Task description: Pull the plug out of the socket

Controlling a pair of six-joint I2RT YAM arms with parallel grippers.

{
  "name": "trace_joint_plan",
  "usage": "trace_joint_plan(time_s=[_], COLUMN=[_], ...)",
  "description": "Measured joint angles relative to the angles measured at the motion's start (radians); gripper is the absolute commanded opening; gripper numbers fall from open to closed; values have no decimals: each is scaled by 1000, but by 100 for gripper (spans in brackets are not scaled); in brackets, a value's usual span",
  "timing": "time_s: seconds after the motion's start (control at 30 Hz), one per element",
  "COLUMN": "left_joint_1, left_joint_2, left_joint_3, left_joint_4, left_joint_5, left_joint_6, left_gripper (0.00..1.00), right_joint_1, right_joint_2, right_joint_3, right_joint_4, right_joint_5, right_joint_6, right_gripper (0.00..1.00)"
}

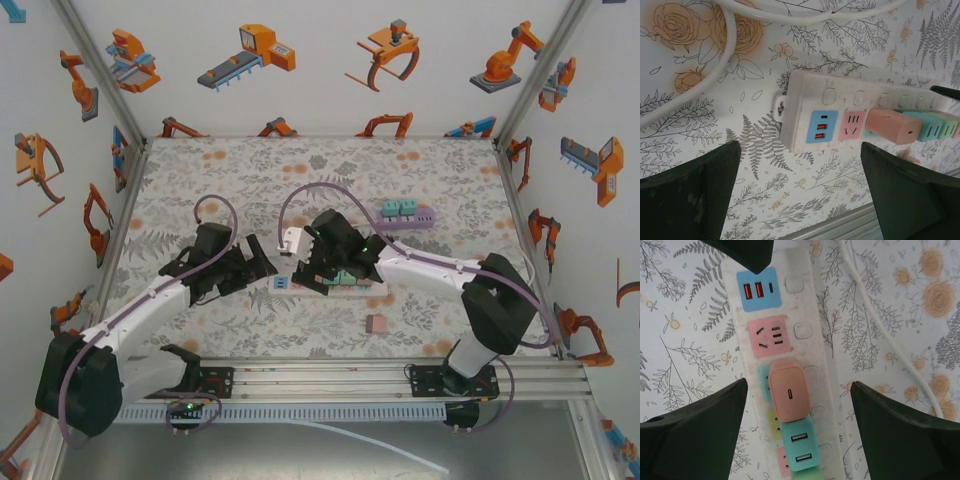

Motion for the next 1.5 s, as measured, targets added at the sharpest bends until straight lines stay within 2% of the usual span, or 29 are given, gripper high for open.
trace_joint_plan(time_s=[0.07,0.2,0.27,0.63,0.97,1.07,1.5], left_joint_1=[0,0,0,-9,-65,-78,-115], left_joint_2=[27,74,97,223,285,298,303], left_joint_3=[11,20,21,82,121,132,143], left_joint_4=[11,37,49,30,-35,-35,-38], left_joint_5=[18,40,50,63,-59,-63,-101], left_joint_6=[12,26,28,60,69,60,41], left_gripper=[97,97,97,99,73,66,65], right_joint_1=[-1,-1,-1,-1,-1,-1,-1], right_joint_2=[16,55,72,84,84,84,84], right_joint_3=[3,20,32,45,63,64,87], right_joint_4=[-9,-16,-21,-39,-80,-87,-123], right_joint_5=[0,-4,-10,-31,-45,-45,-48], right_joint_6=[-10,-25,-30,-54,-65,-66,-66], right_gripper=[67,47,42,36,36,35,34])
